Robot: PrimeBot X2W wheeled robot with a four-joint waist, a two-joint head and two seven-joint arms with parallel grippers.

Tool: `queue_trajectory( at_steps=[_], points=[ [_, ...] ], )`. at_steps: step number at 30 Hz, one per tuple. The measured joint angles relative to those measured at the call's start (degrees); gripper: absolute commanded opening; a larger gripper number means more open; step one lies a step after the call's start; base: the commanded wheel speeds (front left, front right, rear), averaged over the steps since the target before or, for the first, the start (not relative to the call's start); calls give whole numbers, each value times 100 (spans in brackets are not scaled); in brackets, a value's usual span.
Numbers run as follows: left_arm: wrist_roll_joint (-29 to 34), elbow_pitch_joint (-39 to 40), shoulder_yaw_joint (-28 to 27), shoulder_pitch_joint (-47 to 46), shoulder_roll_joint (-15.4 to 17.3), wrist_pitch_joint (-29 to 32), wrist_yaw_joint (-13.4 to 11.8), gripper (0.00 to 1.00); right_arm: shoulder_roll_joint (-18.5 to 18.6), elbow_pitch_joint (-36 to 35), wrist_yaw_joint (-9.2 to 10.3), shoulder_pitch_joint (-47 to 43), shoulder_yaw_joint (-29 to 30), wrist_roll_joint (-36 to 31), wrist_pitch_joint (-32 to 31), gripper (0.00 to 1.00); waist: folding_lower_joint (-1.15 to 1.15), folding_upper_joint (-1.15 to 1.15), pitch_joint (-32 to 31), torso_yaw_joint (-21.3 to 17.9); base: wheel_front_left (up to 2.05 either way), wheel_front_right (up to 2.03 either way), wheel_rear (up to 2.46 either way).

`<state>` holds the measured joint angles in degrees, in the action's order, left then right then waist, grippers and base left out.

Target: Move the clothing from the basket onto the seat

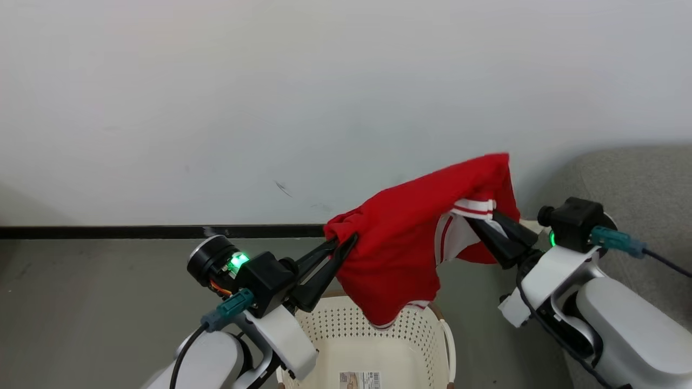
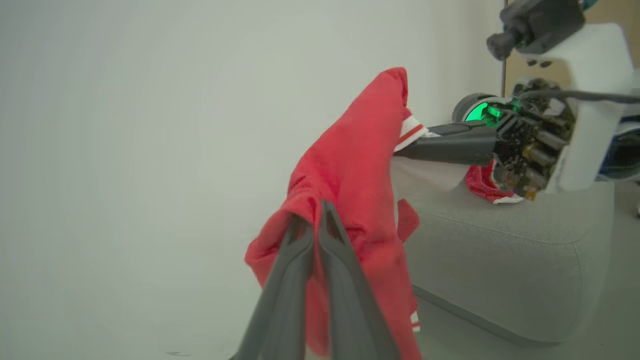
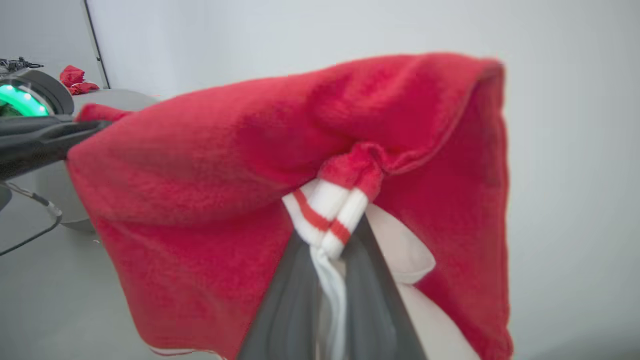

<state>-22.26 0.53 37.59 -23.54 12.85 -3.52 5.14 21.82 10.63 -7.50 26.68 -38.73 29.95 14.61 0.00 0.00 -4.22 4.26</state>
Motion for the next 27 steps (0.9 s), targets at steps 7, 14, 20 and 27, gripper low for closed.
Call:
queue_trajectory(
  at_steps=[7, 14, 20, 27],
  points=[
    [-157, -71, -24, 235, -96, -29, -53, 100, 7, -123, 0, 1, 680, -88, 1, 0, 0, 0, 31, -179, 0, 0, 0],
    [-243, -108, -62, 354, -112, -112, -98, 100, 52, -221, 0, -26, 1240, -176, 1, 0, 0, 0, 64, -378, 0, 0, 0],
    [-244, -149, -71, 448, -111, -183, -105, 100, 73, -336, 0, -115, 1745, -259, 1, 0, 0, 0, 91, -551, 0, 0, 0],
    [-244, -160, -53, 478, -116, -267, -104, 100, 122, -471, 0, -521, 2387, -394, 1, 0, 0, 0, 110, -778, 0, 0, 0]
  ],
)
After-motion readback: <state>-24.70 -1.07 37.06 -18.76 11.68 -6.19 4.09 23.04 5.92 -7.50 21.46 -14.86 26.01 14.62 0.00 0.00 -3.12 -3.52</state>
